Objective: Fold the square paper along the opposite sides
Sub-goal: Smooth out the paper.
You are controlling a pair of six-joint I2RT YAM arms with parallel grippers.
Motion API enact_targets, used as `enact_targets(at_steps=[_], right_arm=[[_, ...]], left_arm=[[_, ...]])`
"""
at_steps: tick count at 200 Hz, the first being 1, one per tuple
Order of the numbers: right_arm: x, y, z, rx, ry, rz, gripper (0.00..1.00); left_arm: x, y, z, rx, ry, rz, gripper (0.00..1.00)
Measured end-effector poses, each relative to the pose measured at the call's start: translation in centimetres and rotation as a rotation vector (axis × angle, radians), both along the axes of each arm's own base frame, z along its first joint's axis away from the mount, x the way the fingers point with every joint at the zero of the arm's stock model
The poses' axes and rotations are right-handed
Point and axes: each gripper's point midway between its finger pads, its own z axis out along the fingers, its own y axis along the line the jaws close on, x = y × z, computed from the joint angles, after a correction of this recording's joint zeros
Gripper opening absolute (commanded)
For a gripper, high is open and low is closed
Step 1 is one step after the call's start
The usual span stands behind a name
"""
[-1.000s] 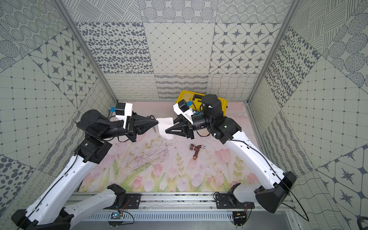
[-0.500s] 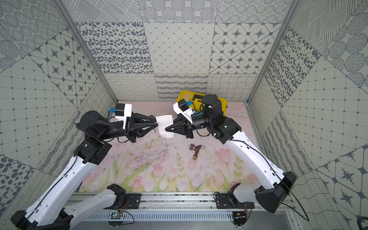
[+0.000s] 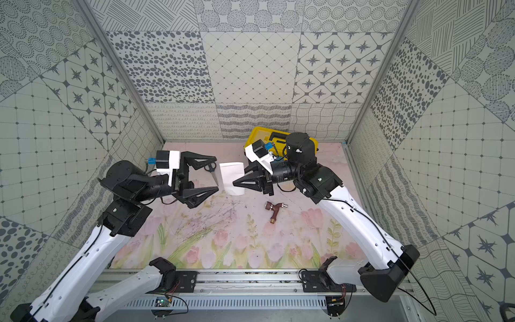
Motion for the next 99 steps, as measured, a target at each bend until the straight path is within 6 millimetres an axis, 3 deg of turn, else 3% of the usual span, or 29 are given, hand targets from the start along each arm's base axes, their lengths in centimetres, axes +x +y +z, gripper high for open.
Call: enact_targets(at_steps=[62,99], right_arm=[[-0.9,-0.3,0.2,0.009,0.004,0.056,0.19],[-1.2,-0.3,0.2,0.011,0.007,0.074,0.22]], left_arm=[[-0.6,-0.2,-1.2,0.041,-0.007,-0.037,0.91],[0.0,-0.6,-1.8,0.058,0.006,-0.047,0.83]])
